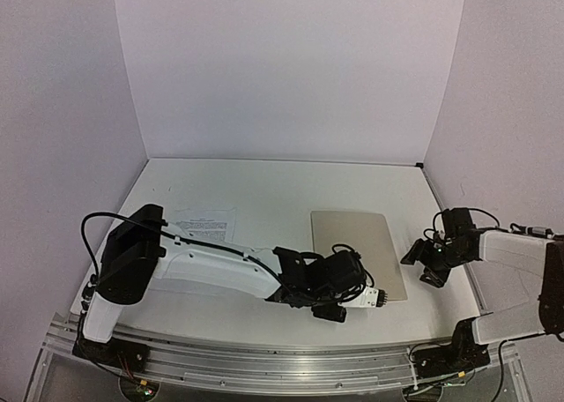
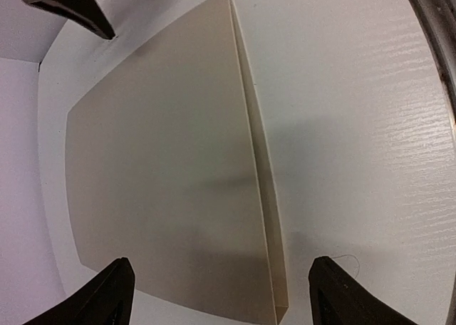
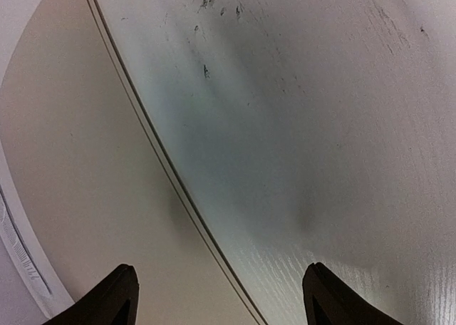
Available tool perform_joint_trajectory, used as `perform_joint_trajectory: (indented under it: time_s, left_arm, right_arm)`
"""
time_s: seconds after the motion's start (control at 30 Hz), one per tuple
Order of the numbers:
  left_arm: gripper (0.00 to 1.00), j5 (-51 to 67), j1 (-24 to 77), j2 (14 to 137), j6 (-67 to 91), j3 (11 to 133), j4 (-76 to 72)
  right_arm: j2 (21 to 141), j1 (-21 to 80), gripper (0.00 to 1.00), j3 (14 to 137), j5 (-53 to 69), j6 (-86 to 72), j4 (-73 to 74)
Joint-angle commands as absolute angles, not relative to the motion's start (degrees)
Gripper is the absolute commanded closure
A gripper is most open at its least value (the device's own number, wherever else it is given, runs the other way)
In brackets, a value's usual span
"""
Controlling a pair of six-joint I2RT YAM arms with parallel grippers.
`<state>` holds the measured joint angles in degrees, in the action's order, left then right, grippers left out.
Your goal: Put the files into the folder
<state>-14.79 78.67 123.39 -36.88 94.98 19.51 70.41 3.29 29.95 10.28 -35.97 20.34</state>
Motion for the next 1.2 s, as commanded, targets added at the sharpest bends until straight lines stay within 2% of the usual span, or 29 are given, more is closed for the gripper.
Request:
perform_joint_trajectory:
  time_s: [0.0, 0.1, 0.23, 0.47, 0.7, 0.83, 1.17]
  left_arm:
    - [0.17, -24.2, 80.9, 126.8, -41.9, 99.1, 16.5]
    - [0.25, -24.7, 81.4, 128.3, -40.1, 98.3, 17.0]
    - [0.27, -26.2, 81.5, 128.4, -42.5, 95.8, 12.7]
    - [0.39, -27.0, 81.5, 128.4, -47.4, 90.9, 4.6]
    - [0.4, -25.5, 81.5, 128.1, -46.5, 90.8, 5.2]
    - [0.46, -27.3, 81.4, 129.7, -48.3, 91.1, 3.3]
    - [0.46, -27.9, 81.3, 130.7, -52.2, 88.8, 0.8]
  right_arm:
    - [69.0, 3.6, 0.19, 29.7, 10.4, -36.7, 20.1]
    - [67.2, 3.5, 0.19, 28.5, 10.9, -37.3, 19.6]
    - [65.6, 3.6, 0.19, 27.6, 10.9, -37.4, 18.9]
    - [64.0, 3.5, 0.19, 25.6, 12.2, -37.9, 18.1]
    - [63.0, 3.6, 0.19, 24.1, 12.5, -37.5, 18.0]
    - [63.1, 3.6, 0.19, 24.1, 12.9, -37.6, 18.0]
    - [62.3, 3.6, 0.19, 25.6, 13.7, -37.9, 18.0]
